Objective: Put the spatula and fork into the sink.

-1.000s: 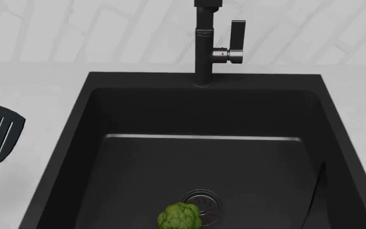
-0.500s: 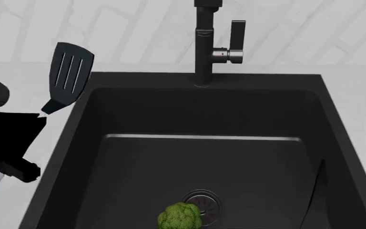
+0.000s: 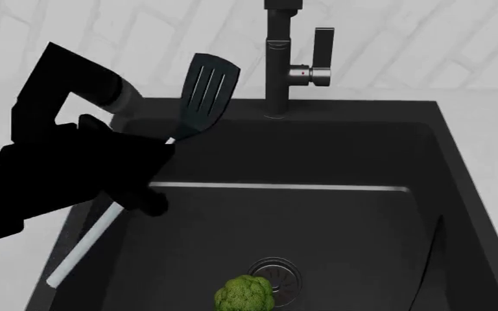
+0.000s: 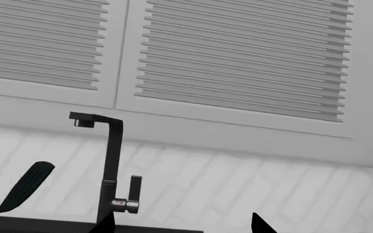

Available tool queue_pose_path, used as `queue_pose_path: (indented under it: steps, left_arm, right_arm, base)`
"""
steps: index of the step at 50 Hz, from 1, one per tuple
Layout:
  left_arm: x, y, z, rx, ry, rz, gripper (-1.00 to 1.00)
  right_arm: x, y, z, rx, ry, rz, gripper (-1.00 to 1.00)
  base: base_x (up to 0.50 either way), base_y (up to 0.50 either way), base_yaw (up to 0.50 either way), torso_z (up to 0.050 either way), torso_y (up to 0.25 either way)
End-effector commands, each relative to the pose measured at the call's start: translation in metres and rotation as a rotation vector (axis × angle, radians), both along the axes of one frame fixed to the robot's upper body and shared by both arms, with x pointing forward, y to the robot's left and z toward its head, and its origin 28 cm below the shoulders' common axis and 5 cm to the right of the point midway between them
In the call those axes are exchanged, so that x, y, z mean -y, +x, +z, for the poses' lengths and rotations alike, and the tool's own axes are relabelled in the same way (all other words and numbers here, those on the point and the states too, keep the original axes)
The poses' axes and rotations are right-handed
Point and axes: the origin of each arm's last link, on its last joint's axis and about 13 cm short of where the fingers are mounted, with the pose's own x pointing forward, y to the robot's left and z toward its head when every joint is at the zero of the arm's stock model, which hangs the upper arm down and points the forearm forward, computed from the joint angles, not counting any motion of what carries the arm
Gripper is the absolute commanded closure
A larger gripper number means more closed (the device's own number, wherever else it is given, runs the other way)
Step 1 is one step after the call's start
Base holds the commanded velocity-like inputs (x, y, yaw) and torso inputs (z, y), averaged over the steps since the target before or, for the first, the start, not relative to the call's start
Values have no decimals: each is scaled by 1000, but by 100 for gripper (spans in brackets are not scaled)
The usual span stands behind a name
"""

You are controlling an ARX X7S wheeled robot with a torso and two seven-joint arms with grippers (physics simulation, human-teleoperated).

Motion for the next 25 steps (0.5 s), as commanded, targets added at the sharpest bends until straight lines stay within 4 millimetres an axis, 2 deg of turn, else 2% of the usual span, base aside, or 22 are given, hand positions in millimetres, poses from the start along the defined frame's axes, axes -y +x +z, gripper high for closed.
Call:
queue_pose_path:
  steps: [1,8,15,25]
  left_arm:
    - [31,30,-7,-44,-58,-56,100]
    - [45,49,-20,-63,-93,-51,100]
    - [52,65,-55,-115,-58,-10,100]
    - [56,78,-92,-175,11,46,100]
  right_arm:
    - [0,1,-2,16,-11,35,-100]
    - [0,0,-3,18,-7,38,-100]
    - [-1,-1,-3,15,-10,40,-100]
    - [-1,-3,-5,14,-12,42,-100]
  base:
    - [0,0,0,0,0]
    - [0,0,0,0,0]
    - [0,0,0,0,0]
    - [0,0,0,0,0]
